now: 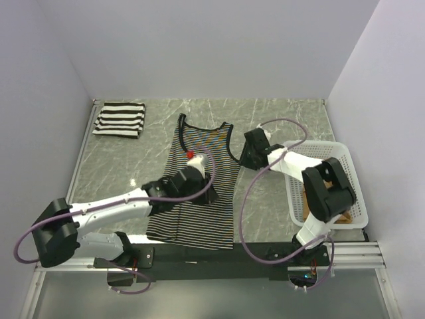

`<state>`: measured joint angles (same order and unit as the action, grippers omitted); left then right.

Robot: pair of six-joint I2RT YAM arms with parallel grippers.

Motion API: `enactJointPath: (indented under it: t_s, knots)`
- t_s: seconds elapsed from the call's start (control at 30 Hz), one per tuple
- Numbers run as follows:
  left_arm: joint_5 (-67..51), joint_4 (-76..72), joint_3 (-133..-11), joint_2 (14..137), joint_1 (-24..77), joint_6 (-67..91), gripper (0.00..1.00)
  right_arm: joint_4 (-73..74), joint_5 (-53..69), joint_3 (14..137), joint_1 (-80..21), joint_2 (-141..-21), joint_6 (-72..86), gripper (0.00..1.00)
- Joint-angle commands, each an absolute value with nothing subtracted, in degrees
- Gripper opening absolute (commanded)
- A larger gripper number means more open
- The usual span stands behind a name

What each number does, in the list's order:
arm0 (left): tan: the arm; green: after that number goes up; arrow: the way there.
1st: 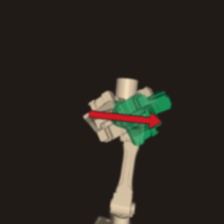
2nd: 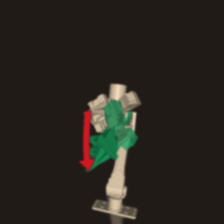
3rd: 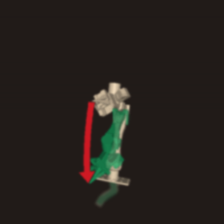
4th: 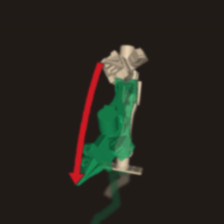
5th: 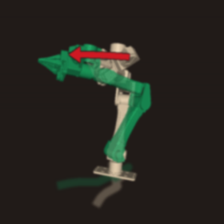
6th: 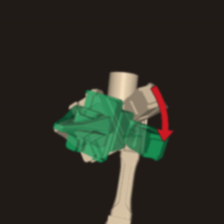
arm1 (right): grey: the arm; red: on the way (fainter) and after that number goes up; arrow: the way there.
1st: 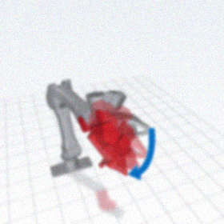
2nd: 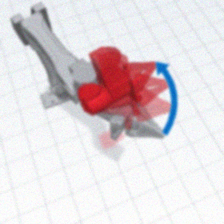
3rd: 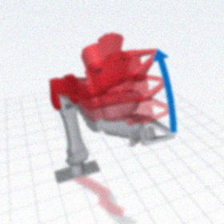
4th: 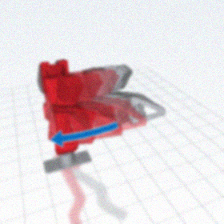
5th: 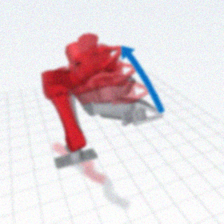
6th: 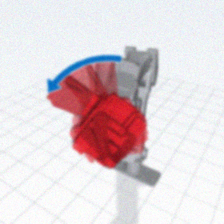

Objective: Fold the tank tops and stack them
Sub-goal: Fold the tank top

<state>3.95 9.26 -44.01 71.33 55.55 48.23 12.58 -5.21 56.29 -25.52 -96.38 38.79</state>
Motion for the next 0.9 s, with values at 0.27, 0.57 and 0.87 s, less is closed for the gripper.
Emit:
enactJointPath:
  t_s: [0.27,0.57,0.87]
  knots:
    - [13.5,7.9,-44.6,75.1,73.2,56.2,0.38,11.9,-4.6,61.4,-24.1,-102.3,36.9,0.36]
    - [17.4,9.9,-49.3,84.4,80.3,57.6,0.47,12.5,-4.1,63.3,-24.1,-104.9,35.9,0.06]
    - [22.4,15.6,-54.5,91.5,85.2,59.7,0.48,12.6,-4.4,63.2,-23.1,-103.7,35.6,0.00]
